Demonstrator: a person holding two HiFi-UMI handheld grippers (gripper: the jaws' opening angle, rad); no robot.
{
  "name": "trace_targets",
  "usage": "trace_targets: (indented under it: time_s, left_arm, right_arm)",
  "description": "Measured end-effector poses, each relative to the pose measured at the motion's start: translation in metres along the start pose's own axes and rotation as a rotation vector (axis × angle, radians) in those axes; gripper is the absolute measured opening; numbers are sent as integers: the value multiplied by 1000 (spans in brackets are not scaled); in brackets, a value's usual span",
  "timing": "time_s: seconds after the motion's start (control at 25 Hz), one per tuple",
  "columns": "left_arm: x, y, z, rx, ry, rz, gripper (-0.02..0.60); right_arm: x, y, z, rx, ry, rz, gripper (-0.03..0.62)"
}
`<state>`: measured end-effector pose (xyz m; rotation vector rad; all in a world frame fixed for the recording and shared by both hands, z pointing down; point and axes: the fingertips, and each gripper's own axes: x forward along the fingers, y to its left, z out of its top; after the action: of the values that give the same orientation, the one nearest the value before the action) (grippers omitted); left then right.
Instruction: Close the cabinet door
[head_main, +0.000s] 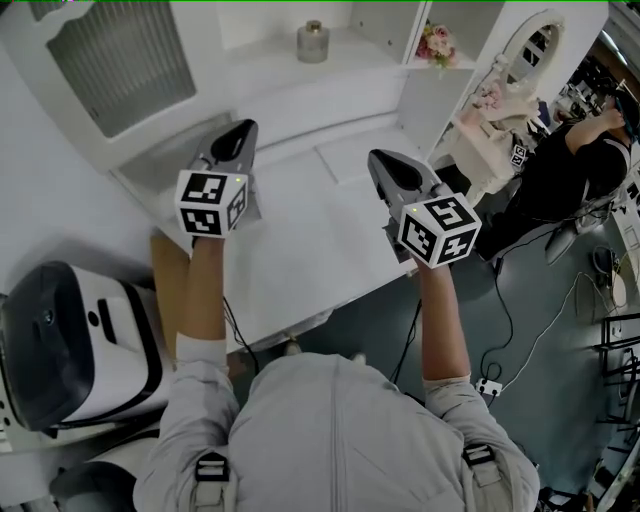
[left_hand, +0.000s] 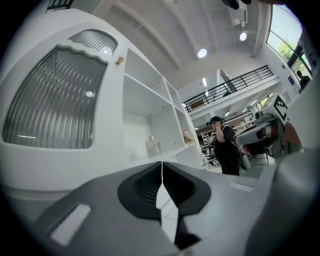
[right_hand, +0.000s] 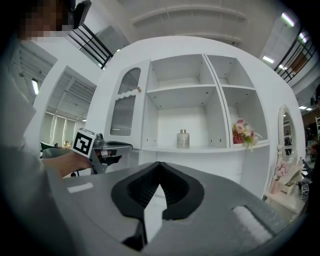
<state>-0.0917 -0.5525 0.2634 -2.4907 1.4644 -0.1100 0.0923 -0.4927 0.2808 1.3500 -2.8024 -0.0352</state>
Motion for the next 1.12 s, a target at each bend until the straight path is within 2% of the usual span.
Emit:
trace_targets:
  time_s: [0.2, 0.44, 0.76, 0.92, 1.12]
  left_arm:
    - [-10, -46, 6, 11, -16, -66, 17]
    - [-26, -87, 17, 17, -39, -114, 17]
    - [-38, -109, 20, 22, -44, -155, 17]
    - [-40, -114, 20, 49, -39, -148, 17]
    - [-38, -117, 20, 40, -44, -149, 17]
  right_arm:
    - [-19, -2, 0, -34, 5, 33, 2]
    - [-33, -8, 4, -115, 27, 16, 2]
    - [-49, -16, 9, -160, 11, -41, 2]
    - [-52, -13, 6, -181, 24, -43, 2]
    - [-54, -15, -2, -166, 33, -40, 2]
